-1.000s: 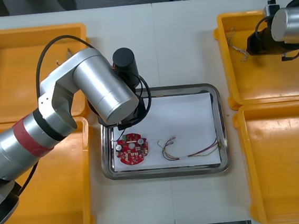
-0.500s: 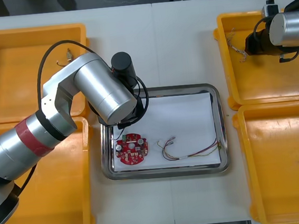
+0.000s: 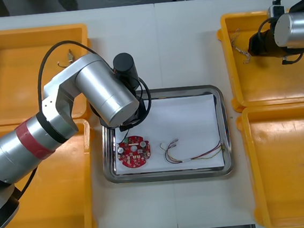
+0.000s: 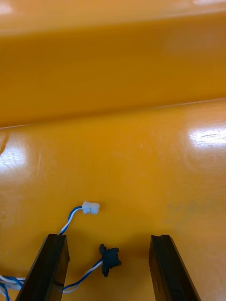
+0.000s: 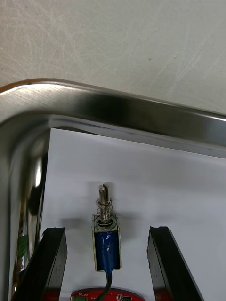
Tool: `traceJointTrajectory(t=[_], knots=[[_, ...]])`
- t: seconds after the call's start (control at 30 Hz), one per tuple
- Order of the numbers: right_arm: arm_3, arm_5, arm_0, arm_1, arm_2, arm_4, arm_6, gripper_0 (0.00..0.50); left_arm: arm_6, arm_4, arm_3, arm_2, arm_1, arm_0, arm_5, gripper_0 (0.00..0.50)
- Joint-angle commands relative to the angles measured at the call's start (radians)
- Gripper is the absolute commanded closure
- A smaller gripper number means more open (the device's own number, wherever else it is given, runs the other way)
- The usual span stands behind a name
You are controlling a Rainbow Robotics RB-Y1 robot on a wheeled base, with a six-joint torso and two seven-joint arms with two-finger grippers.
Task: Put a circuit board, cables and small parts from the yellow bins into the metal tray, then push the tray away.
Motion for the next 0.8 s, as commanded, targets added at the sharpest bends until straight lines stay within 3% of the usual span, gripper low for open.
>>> traceJointTrajectory(t=[0.03, 0.23, 0.33, 0.4, 0.43, 0.47, 0.53, 0.8], knots=[[0.009, 0.02, 0.045, 0.014, -0.004, -0.015, -0.038, 0.0, -0.019, -0.013, -0.06, -0.005, 0.004, 0.004, 0.021, 0.0], [0.007, 0.014, 0.051, 0.014, -0.004, -0.018, -0.038, 0.0, -0.025, 0.015, -0.134, 0.051, 0.016, 0.003, 0.124, 0.0], [0.009, 0.0, 0.061, 0.014, -0.004, -0.019, -0.032, 0.085, -0.029, 0.036, -0.174, 0.081, 0.032, -0.005, 0.175, 0.0], [0.007, -0.009, 0.065, 0.014, -0.001, -0.021, -0.029, 0.18, -0.031, 0.061, -0.191, 0.106, 0.039, -0.016, 0.199, 0.0], [0.007, -0.015, 0.068, 0.014, 0.002, -0.023, -0.027, 0.266, -0.032, 0.079, -0.2, 0.126, 0.047, -0.025, 0.216, 0.0], [0.007, -0.022, 0.071, 0.014, 0.008, -0.023, -0.027, 0.398, -0.032, 0.096, -0.206, 0.144, 0.05, -0.034, 0.235, 0.0], [0.007, -0.037, 0.076, 0.014, 0.015, -0.023, -0.027, 0.484, -0.036, 0.122, -0.212, 0.173, 0.058, -0.054, 0.265, 0.0], [0.007, -0.048, 0.081, 0.007, 0.018, -0.023, -0.021, 0.5, -0.059, 0.236, -0.209, 0.29, 0.127, -0.12, 0.373, 0.0]])
